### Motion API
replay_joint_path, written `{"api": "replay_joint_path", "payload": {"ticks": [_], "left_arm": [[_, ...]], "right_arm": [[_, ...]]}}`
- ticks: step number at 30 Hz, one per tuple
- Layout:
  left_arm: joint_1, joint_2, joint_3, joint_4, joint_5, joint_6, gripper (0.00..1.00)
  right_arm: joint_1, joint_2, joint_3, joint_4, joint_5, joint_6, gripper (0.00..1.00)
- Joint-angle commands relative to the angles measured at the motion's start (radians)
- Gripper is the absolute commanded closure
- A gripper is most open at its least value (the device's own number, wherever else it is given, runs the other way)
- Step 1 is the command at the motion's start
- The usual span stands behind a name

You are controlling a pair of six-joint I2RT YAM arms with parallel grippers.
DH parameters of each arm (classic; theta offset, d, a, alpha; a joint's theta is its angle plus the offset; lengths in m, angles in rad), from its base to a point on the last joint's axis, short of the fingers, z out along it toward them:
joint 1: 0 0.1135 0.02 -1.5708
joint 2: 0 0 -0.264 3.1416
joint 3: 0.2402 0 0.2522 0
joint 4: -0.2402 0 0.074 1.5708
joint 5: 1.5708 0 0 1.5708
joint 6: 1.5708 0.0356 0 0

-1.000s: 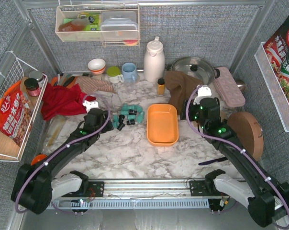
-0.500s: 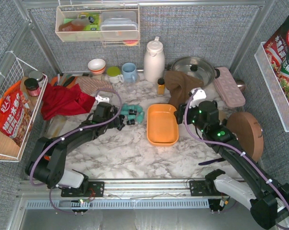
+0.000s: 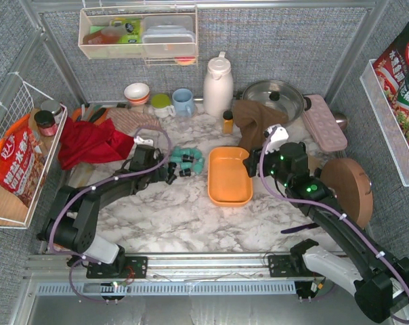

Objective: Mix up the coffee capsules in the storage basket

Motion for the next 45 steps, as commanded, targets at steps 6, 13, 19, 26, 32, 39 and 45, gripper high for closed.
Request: {"api": "replay_joint_path", "payload": {"ticks": [6,13,19,26,32,39,45], "left_arm": [[0.019,0.035,-0.003,0.092,0.067,0.014,0.22],[0.025,0.043,-0.021,0.134,0.08,0.003,0.26],[0.024,0.038,-0.03,0.145,0.1,-0.015,0.32],[0.024,0.003,-0.069,0.164,0.078,-0.024,0.39],[0.024,-0.019,-0.087,0.176,0.074,-0.024,0.43],[0.025,-0.086,-0.113,0.194,0.073,-0.019,0.49],[0.023,-0.172,-0.131,0.189,0.093,-0.019,0.51]], "right_arm": [[0.001,0.02,0.018,0.013,-0.018,-0.006,0.32],[0.001,0.03,0.023,0.008,-0.027,-0.003,0.32],[0.002,0.042,0.032,-0.006,-0.029,-0.002,0.32],[0.002,0.045,0.035,-0.011,-0.033,-0.003,0.33],[0.002,0.046,0.036,-0.013,-0.032,-0.004,0.33],[0.004,0.049,0.042,-0.02,-0.038,-0.003,0.33],[0.01,0.052,0.056,-0.029,-0.06,-0.001,0.33]]}}
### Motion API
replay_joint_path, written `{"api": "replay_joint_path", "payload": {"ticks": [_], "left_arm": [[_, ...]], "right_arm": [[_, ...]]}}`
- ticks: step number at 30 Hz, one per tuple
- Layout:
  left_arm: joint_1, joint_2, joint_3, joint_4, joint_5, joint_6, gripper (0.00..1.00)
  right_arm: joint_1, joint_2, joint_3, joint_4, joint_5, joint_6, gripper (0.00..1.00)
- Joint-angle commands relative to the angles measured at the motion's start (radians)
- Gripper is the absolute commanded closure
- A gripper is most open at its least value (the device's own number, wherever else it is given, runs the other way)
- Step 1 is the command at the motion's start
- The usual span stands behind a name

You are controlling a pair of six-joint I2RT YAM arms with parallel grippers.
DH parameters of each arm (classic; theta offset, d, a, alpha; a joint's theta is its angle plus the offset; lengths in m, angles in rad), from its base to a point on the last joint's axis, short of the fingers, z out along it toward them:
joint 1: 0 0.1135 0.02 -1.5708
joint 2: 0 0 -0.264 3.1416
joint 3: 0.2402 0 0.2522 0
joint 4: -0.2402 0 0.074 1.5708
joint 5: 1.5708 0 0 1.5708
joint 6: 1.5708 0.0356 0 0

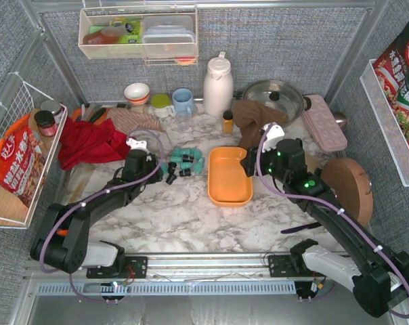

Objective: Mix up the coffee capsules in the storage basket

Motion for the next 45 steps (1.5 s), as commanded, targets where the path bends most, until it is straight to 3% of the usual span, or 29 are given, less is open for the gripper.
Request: {"api": "replay_joint_path", "payload": {"ticks": [1,5,12,20,24,31,40,45], "left_arm": [[-0.001,-0.055,-0.007,0.037,0.033,0.001,0.51],[-0.012,-0.116,-0.005,0.072,0.141,0.024,0.54],[-0.125,-0.188,0.028,0.178,0.198,0.13,0.54],[-0.262,-0.218,-0.113,0.59,0.328,0.366,0.56],[-0.299,-0.206,-0.151,0.694,0.383,0.448,0.56],[-0.378,-0.209,-0.192,0.773,0.385,0.575,0.56],[-0.44,-0.233,-0.203,0.779,0.35,0.613,0.56],[-0.446,-0.244,-0.205,0.779,0.342,0.62,0.56]], "right_arm": [[0.007,0.007,0.027,-0.006,-0.03,0.005,0.33],[0.023,0.025,0.067,-0.052,-0.037,0.022,0.33],[0.074,0.08,0.147,-0.148,-0.047,0.047,0.33],[0.148,0.166,0.279,-0.212,-0.114,0.129,0.33],[0.186,0.217,0.321,-0.205,-0.136,0.169,0.33],[0.238,0.3,0.343,-0.132,-0.167,0.227,0.33],[0.271,0.384,0.374,-0.102,-0.192,0.264,0.33],[0.283,0.404,0.383,-0.099,-0.202,0.269,0.4]]}}
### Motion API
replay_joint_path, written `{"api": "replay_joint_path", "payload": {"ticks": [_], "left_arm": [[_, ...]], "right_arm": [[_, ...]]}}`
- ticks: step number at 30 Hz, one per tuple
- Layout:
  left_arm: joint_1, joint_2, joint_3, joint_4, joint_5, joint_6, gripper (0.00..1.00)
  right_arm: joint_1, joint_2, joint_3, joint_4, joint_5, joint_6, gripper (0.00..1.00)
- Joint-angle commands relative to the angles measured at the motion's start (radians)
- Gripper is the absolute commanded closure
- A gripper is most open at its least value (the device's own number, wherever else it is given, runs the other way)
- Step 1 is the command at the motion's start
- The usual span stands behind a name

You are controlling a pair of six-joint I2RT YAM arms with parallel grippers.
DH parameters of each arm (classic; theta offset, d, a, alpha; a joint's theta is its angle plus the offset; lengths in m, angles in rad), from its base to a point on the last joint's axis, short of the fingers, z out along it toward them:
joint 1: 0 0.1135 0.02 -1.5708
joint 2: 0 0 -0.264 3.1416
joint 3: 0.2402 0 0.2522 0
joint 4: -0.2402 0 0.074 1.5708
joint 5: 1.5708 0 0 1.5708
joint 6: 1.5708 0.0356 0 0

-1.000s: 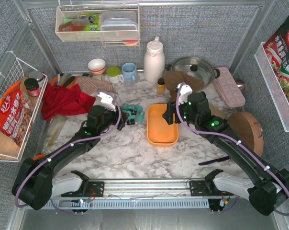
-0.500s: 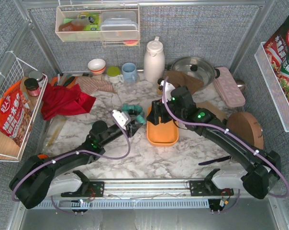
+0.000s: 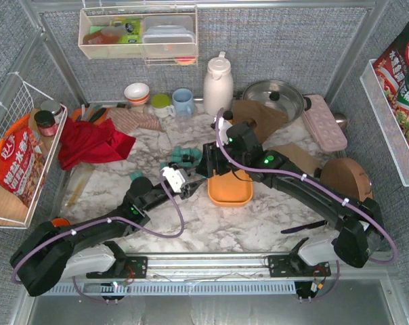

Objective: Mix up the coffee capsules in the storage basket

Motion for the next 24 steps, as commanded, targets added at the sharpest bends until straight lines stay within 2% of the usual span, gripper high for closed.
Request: {"api": "replay_joint_path", "payload": {"ticks": [1,8,11,16,18,19,24], "left_arm": [[-0.005,-0.009,0.0,0.048,-0.015,0.018,0.56],[-0.006,-0.011,0.001,0.048,-0.032,0.006,0.55],[-0.006,-0.012,0.0,0.048,-0.045,-0.007,0.52],[-0.006,-0.03,-0.007,0.048,-0.057,-0.022,0.26],[-0.007,-0.047,-0.015,0.047,-0.065,-0.024,0.05],[-0.007,-0.056,-0.019,0.048,-0.07,-0.025,0.01],[-0.006,-0.14,-0.032,-0.006,-0.137,-0.053,0.01]], "right_arm": [[0.008,0.011,0.015,0.035,-0.023,0.017,0.43],[0.01,0.012,0.018,0.034,-0.023,0.021,0.59],[0.01,0.01,0.02,0.032,-0.019,0.021,0.63],[0.012,0.005,0.026,0.026,-0.007,0.018,0.7],[0.012,0.001,0.029,0.022,-0.001,0.017,0.72],[0.011,-0.001,0.03,0.019,0.004,0.015,0.72],[0.012,-0.013,0.052,-0.04,0.089,-0.037,0.73]]}}
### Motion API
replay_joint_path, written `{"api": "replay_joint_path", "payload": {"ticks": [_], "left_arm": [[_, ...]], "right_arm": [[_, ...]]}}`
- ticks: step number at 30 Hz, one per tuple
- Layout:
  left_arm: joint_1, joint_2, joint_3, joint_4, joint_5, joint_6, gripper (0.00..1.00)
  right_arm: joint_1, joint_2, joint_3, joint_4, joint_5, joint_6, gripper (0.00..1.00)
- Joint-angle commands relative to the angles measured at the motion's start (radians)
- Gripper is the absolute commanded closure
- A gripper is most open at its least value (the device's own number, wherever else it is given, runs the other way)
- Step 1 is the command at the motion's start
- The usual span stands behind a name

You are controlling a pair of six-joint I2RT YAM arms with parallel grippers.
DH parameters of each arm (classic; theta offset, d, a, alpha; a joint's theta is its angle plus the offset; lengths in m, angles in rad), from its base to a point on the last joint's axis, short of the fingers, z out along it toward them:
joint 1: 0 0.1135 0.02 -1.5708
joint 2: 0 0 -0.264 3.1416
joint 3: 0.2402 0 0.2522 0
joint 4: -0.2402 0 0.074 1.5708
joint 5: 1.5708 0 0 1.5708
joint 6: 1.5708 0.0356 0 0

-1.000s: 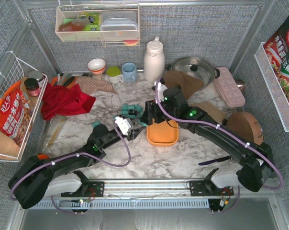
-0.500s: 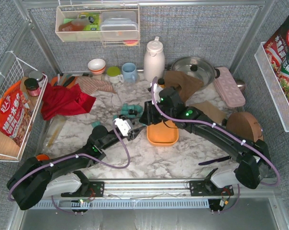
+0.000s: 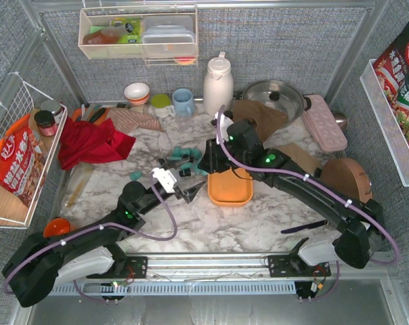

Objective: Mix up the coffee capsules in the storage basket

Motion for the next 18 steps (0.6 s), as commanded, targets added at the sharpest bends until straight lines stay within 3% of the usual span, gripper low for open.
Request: {"api": "replay_joint_path", "payload": {"ticks": [1,12,18], "left_arm": [[-0.001,-0.079,0.0,-0.035,-0.104,-0.046,0.01],[0.0,-0.329,0.254,-0.756,-0.62,-0.235,0.01],[-0.001,-0.367,0.331,-0.922,-0.672,-0.137,0.01]], "right_arm": [[0.0,-0.016,0.029,-0.061,0.115,-0.076,0.73],[-0.001,-0.062,-0.041,-0.089,0.534,-0.286,0.7],[-0.001,-0.066,-0.153,0.064,0.606,-0.362,0.69]]}}
